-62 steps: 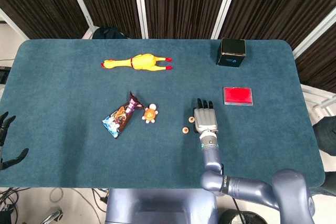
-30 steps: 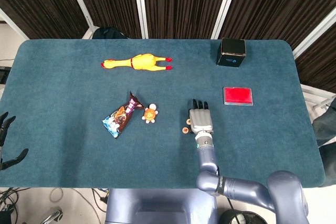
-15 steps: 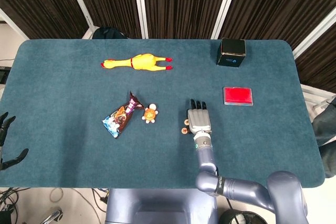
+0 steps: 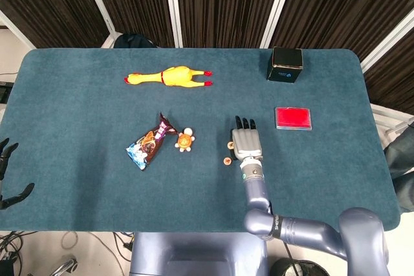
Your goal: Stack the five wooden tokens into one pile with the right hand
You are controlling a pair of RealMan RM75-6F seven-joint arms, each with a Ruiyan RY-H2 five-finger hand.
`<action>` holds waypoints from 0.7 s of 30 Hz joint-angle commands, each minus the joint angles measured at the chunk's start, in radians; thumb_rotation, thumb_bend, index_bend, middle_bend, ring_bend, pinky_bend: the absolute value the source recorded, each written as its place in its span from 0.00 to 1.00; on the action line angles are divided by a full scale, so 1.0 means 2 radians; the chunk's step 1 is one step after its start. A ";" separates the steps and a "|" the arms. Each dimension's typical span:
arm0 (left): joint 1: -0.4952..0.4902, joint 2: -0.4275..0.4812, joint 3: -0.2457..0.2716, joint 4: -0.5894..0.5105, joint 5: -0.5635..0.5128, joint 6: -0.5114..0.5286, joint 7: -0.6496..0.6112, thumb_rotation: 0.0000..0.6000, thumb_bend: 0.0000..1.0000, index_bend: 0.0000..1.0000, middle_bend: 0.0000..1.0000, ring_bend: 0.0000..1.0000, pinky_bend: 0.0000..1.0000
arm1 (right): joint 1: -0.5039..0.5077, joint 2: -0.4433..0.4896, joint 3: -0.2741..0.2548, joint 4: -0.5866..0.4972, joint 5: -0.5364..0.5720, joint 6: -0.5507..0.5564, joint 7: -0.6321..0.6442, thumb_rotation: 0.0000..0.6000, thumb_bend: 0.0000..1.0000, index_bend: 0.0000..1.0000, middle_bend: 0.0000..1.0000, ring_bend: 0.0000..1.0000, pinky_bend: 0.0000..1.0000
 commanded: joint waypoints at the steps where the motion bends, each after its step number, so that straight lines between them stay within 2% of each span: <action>1: 0.000 0.000 0.000 0.000 0.000 0.001 0.000 1.00 0.21 0.12 0.00 0.00 0.01 | -0.005 0.030 0.001 -0.038 0.006 0.004 -0.011 1.00 0.43 0.55 0.01 0.00 0.00; 12: 0.001 -0.001 0.001 -0.001 0.002 0.003 0.003 1.00 0.21 0.12 0.00 0.00 0.01 | -0.040 0.116 -0.035 -0.149 -0.005 0.026 -0.009 1.00 0.43 0.55 0.01 0.00 0.00; 21: 0.002 -0.002 0.001 -0.001 0.002 0.004 0.005 1.00 0.21 0.12 0.00 0.00 0.01 | -0.061 0.146 -0.060 -0.169 -0.013 0.020 0.020 1.00 0.43 0.55 0.01 0.00 0.00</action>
